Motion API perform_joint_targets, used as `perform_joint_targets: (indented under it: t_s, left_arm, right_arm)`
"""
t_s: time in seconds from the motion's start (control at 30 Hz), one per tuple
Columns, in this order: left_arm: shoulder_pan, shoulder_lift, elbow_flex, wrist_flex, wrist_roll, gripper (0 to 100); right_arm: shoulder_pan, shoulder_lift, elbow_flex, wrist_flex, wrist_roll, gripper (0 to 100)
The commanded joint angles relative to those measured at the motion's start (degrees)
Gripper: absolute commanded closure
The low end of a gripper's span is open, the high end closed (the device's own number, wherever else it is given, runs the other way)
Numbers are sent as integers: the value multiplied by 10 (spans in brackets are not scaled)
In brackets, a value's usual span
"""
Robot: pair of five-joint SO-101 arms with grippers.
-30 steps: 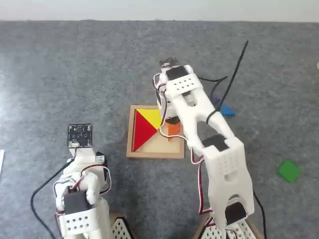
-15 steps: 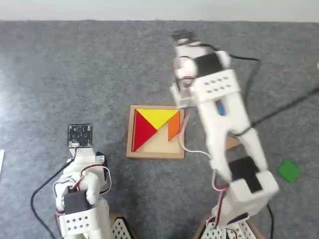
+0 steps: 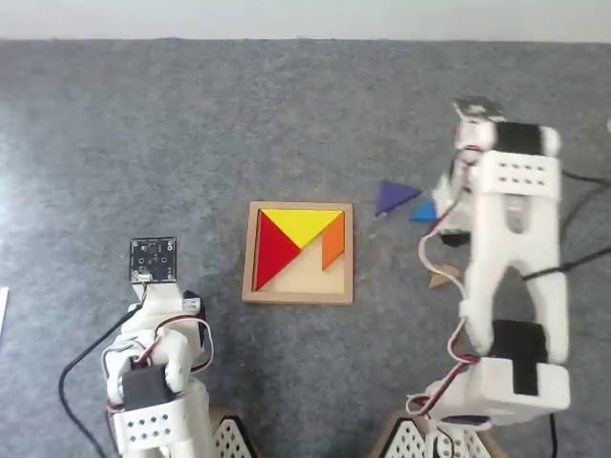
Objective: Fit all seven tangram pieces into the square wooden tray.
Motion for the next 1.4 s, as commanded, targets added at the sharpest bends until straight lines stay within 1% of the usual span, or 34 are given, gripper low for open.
perform_joint_targets:
  t_s: [0.0, 0.1, 0.23, 0.33, 0.43, 0.47, 0.53, 0.57, 0.7, 0.83, 0.93, 1.17, 1.37]
  left_arm:
    - [1, -11, -7, 2, -1, 918]
    - [1, -11, -7, 2, -1, 918]
    - [1, -11, -7, 2, -1, 918]
    - [1, -11, -7, 2, -1, 918]
    - [1, -11, -7, 2, -1, 918]
    - [1, -11, -7, 2, -1, 918]
    - [1, -11, -7, 2, -1, 918]
    - [1, -11, -7, 2, -1, 918]
    - [0, -11, -7, 2, -1, 918]
    - [0, -11, -7, 2, -1, 918]
    - [0, -11, -7, 2, -1, 918]
    - [0, -11, -7, 2, -1, 918]
    - [0, -11, -7, 2, -1, 918]
  right_arm:
    - [72, -44, 14, 1, 88, 989]
    - [109, -43, 35, -7, 160, 989]
    - [112, -43, 67, -54, 167, 989]
    - [78, -41, 87, -100, 171, 988]
    - [12, -41, 89, -160, 167, 977]
    - [-11, -40, 89, -188, 162, 951]
    - [-45, -30, 87, -240, 120, 878]
    - [-59, -19, 79, -254, 113, 847]
    - [-92, 67, 13, -274, 189, 797]
    - [-98, 187, -102, -266, 303, 778]
    - [-109, 287, -197, -228, 382, 768]
    - [-164, 458, -449, -86, 476, 768]
    - [-160, 587, -619, -32, 526, 768]
